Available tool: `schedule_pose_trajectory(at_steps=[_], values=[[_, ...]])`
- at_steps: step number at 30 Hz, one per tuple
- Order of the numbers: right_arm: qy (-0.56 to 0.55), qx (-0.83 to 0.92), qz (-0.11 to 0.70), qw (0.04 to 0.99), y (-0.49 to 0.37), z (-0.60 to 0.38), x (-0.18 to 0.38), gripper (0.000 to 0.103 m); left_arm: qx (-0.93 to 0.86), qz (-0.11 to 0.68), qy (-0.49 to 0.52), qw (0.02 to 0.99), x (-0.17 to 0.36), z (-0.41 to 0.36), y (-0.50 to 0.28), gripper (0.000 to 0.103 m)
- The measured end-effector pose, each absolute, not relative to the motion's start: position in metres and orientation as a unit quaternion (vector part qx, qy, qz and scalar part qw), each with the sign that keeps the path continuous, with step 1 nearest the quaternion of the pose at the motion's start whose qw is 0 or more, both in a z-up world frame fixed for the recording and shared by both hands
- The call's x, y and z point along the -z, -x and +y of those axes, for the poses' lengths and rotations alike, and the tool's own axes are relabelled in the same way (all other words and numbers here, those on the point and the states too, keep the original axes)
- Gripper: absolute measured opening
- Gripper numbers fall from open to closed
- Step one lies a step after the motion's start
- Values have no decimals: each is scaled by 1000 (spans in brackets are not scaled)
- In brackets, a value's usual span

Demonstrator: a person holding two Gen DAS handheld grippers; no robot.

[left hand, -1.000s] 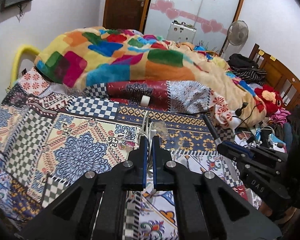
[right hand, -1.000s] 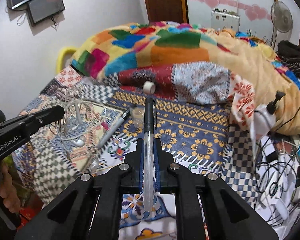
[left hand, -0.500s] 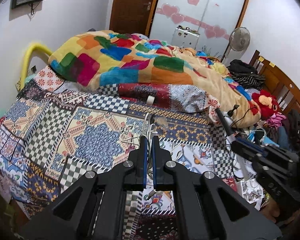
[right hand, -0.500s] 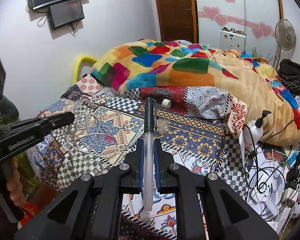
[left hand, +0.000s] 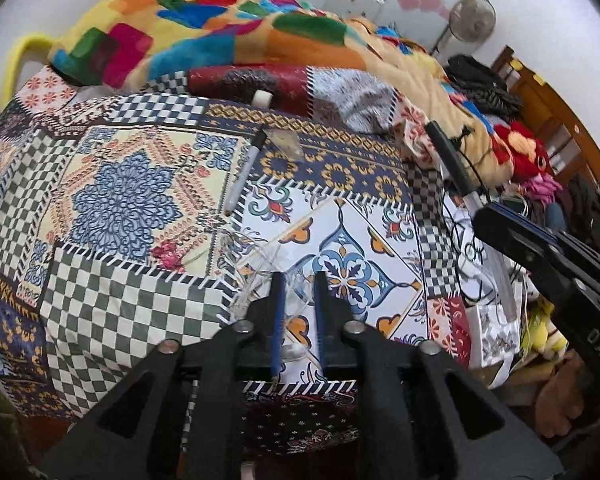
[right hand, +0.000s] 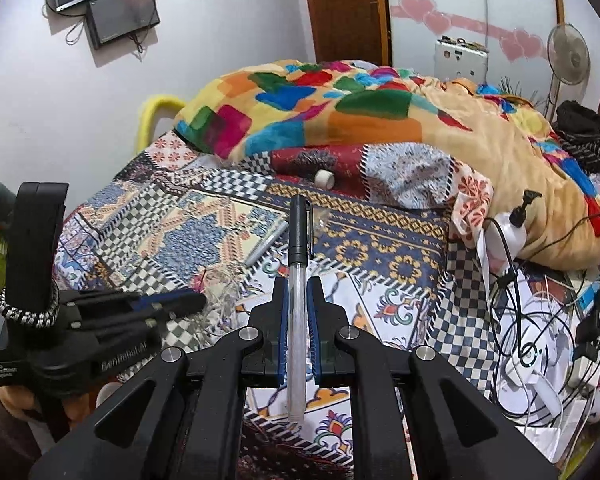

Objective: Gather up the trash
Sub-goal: 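Grasp the pink toy with the left gripper while the right holds the pen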

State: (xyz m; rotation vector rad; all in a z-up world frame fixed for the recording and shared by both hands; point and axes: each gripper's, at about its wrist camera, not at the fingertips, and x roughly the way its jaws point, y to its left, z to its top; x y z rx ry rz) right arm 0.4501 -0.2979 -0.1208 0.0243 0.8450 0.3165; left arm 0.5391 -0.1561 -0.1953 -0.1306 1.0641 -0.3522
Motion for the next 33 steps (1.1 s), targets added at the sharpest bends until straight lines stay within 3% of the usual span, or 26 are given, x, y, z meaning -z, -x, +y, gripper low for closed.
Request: schedule_pose_trajectory(at_steps=[4, 13, 23, 33], values=[[-15, -150, 419, 896, -455, -305, 132, 8, 139, 489, 42, 860, 191, -142, -541, 32], [-18, -152, 437, 886, -463, -308, 158, 8, 76, 519, 81, 848, 228, -78, -569, 33], [-14, -152, 462, 874, -477, -307, 189, 8, 62, 520, -6, 852, 273, -112, -582, 33], [-15, -149, 463, 874, -480, -308, 195, 8, 49, 502, 14, 864, 275, -106, -600, 28]])
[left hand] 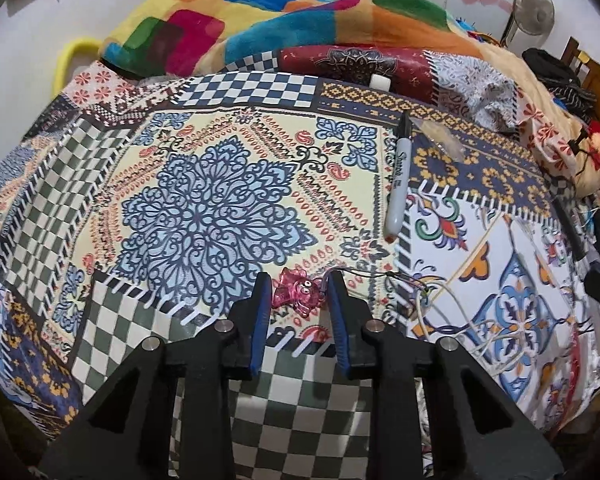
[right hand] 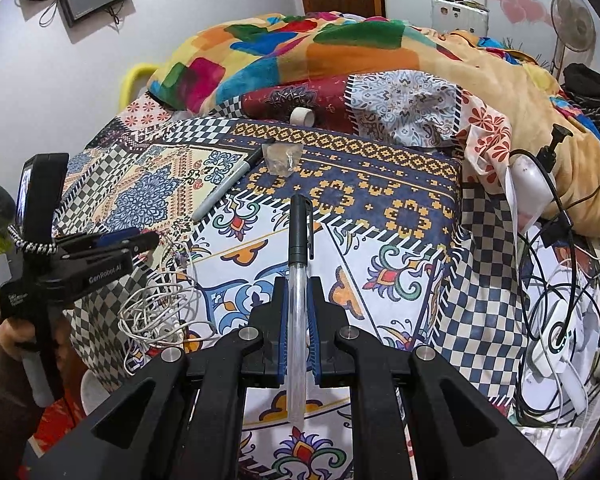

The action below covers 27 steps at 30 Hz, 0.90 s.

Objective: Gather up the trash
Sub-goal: 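Grasp the pink toy with the left gripper while the right holds the pen, then carry the pink toy and clear pen over the white bin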

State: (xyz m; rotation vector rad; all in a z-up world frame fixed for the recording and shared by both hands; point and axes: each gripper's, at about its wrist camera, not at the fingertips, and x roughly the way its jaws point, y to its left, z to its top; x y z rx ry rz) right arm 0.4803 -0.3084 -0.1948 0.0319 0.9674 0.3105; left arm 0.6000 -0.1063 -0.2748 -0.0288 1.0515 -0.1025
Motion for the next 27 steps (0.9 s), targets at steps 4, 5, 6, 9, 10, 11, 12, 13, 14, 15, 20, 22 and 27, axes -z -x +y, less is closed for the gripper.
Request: schedule_pose_trajectory(at_steps=[4, 5, 6, 9, 10, 11, 12, 13, 14, 15, 20, 22, 27], values=[[-18, -144, 462, 875, -479, -311, 190, 8, 59, 487, 28, 871, 256, -107, -592, 28], [-19, -143, 460, 876, -478, -312, 187, 8, 64, 481, 34, 874, 248, -107, -589, 28], [-19, -143, 458, 877, -478, -312, 183, 8, 69, 473, 40, 877, 238, -107, -585, 28], [-17, -141, 447, 883, -474, -312, 169, 8, 78, 450, 46, 888, 209, -107, -573, 28], [-17, -142, 442, 885, -472, -311, 163, 8, 80, 441, 48, 893, 197, -107, -568, 28], [-16, -142, 437, 888, -469, -311, 156, 8, 80, 434, 49, 896, 188, -106, -564, 28], [-15, -143, 431, 891, -467, -309, 150, 8, 81, 425, 51, 900, 177, -105, -558, 28], [-13, -145, 424, 894, -462, -308, 141, 8, 82, 417, 53, 904, 167, -103, -553, 28], [-12, -146, 419, 896, -459, -306, 135, 8, 81, 409, 56, 907, 158, -101, -547, 28], [-11, -148, 413, 898, -456, -304, 128, 8, 80, 402, 60, 910, 148, -97, -541, 28], [-5, -163, 386, 908, -434, -286, 93, 8, 67, 372, 67, 923, 105, -75, -500, 28], [-1, -171, 373, 912, -423, -276, 78, 8, 58, 360, 65, 929, 91, -64, -482, 28], [6, -196, 355, 914, -397, -251, 55, 8, 35, 345, 74, 935, 66, -31, -432, 28]])
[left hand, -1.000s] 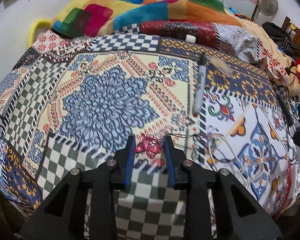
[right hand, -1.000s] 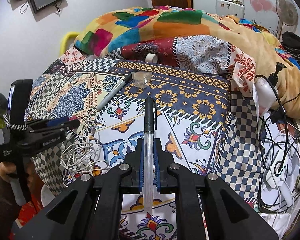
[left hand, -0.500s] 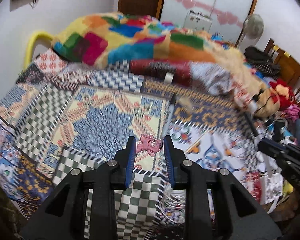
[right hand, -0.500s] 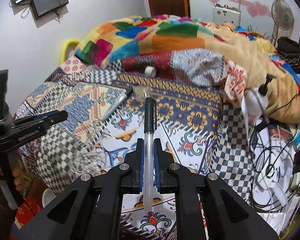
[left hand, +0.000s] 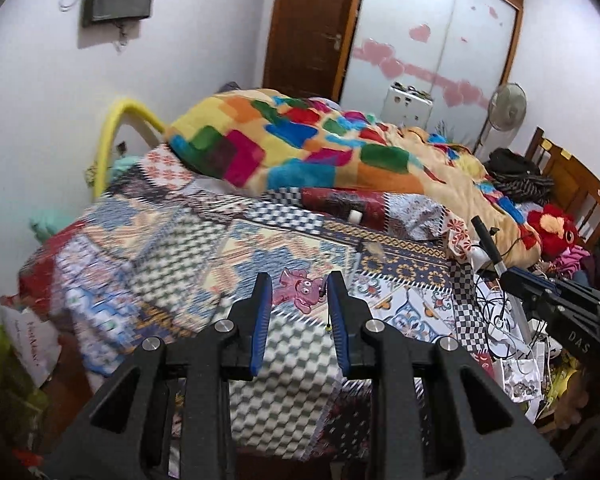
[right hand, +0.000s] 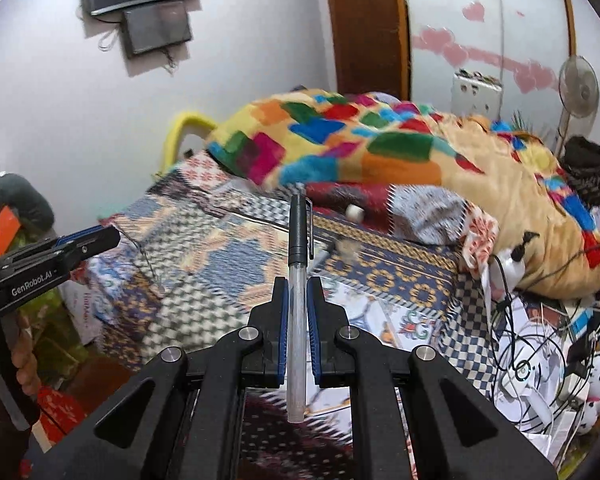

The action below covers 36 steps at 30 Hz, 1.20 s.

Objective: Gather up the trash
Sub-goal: 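Carry the pink toy and clear pen over the white bin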

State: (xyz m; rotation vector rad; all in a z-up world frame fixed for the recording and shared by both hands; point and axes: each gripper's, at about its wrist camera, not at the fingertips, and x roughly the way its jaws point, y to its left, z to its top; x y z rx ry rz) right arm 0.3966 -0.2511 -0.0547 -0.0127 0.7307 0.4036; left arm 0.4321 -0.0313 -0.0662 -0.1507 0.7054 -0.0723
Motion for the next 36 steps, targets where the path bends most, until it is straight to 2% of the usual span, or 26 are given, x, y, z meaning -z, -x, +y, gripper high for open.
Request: schedule_pose_trajectory(at_steps=[9, 18, 25, 36], values=[[16, -246, 335, 909, -334, -194, 29, 8, -12, 322, 82, 943, 45, 33, -334, 28], [28, -305, 344, 887, -283, -128, 36, 8, -69, 334, 91, 936, 62, 99, -250, 28], [54, -347, 364, 863, -254, -72, 59, 8, -101, 352, 106, 925, 91, 146, -198, 28], [96, -389, 427, 811, -234, -1, 114, 8, -113, 427, 137, 886, 166, 185, -179, 28]])
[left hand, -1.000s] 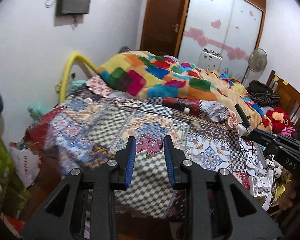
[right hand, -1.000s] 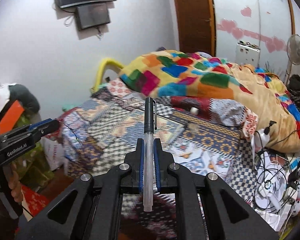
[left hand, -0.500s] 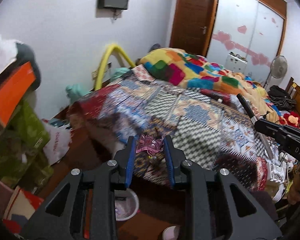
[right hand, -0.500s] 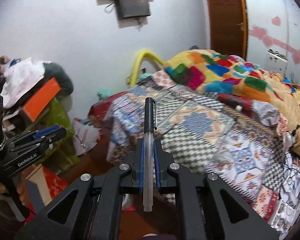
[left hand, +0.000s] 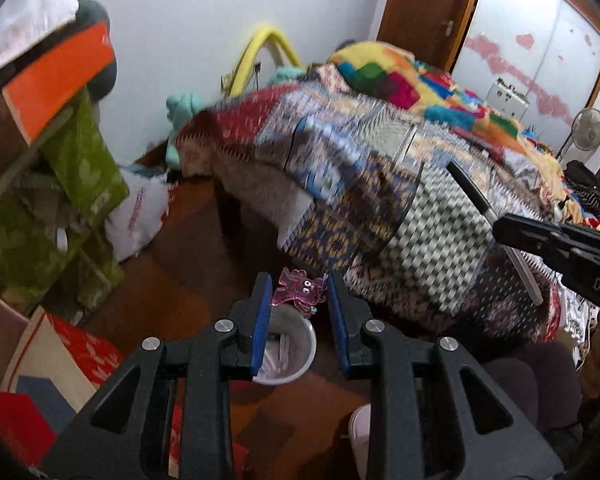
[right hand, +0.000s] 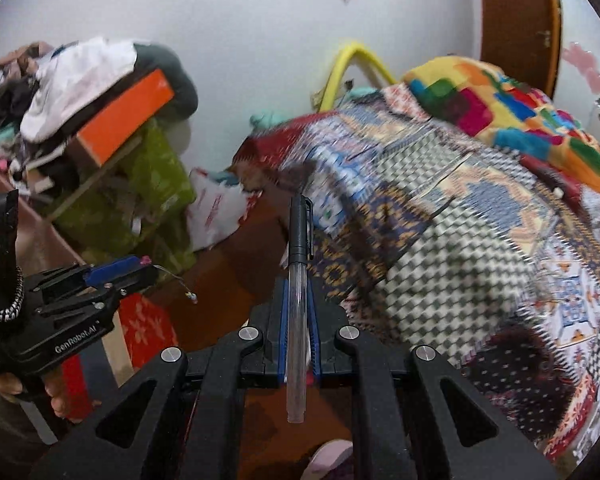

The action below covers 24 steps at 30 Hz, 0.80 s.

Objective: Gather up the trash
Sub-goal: 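Carry the pink toy and clear pen over the white bin, then open both grippers to drop the toy and pen into the bin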

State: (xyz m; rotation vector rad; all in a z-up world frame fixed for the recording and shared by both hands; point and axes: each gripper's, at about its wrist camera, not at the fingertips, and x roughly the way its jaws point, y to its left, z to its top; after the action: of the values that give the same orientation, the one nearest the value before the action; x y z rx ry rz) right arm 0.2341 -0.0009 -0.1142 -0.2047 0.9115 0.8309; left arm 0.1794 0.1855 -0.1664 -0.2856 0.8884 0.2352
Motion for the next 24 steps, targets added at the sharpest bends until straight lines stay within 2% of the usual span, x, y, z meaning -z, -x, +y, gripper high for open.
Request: schedule_pose_trajectory(at_steps=[14, 21, 22, 24], values=[[126, -423, 532, 723, -252, 72, 195, 8, -122, 525, 193, 820, 268, 206, -193, 28], [115, -450, 559, 687, -262, 99, 212, 9, -116, 532, 227, 808, 286, 221, -213, 28], [115, -452, 561, 684, -263, 102, 212, 10, -120, 534, 229, 805, 287, 223, -216, 31], [123, -450, 566, 680, -265, 108, 214, 24, -128, 541, 230, 799, 289, 227, -220, 36]])
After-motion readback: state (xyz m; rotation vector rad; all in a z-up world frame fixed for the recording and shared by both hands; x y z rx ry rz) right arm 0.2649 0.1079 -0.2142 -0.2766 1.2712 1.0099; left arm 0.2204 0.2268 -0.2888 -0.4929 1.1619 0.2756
